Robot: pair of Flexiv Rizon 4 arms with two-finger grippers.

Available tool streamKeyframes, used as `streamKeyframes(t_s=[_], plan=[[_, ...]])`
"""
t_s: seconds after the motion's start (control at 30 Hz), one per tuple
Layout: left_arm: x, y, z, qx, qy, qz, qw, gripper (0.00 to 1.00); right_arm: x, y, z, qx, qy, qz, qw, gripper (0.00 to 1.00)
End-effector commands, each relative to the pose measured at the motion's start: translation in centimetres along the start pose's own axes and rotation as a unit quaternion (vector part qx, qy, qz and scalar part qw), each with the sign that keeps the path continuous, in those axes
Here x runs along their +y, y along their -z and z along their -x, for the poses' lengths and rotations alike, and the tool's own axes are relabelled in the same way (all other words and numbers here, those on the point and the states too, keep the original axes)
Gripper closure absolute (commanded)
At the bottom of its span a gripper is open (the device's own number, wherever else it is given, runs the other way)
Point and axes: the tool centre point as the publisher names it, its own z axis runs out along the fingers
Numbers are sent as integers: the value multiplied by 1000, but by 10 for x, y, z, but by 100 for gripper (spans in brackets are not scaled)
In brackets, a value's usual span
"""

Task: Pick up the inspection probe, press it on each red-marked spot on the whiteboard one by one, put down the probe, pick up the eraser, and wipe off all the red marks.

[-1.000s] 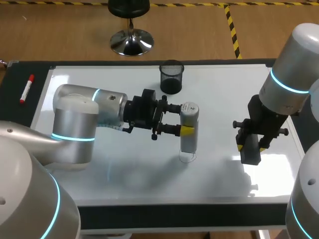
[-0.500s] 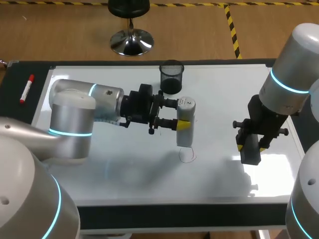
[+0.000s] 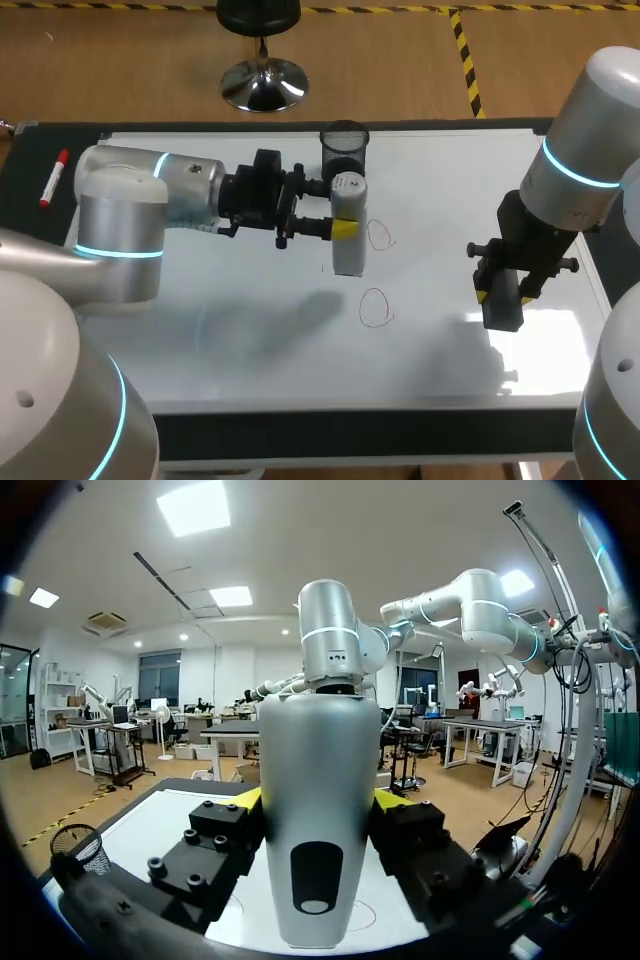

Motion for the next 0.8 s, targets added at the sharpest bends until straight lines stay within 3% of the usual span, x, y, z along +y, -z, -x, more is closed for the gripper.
streamKeyframes(t_s=[0.03,0.5,0.57,0.8], plan=[[-9,19,2,-6,0,1,1000,100,-1,1,1,1,1,1,1000,100],[-23,65,5,-28,0,-1,1000,100,-1,1,1,1,1,1,1000,100],[-22,71,8,-39,-3,13,999,100,-1,1,1,1,1,1,1000,100],[-26,96,18,-57,-7,-4,998,100,-1,1,1,1,1,1,1000,100]])
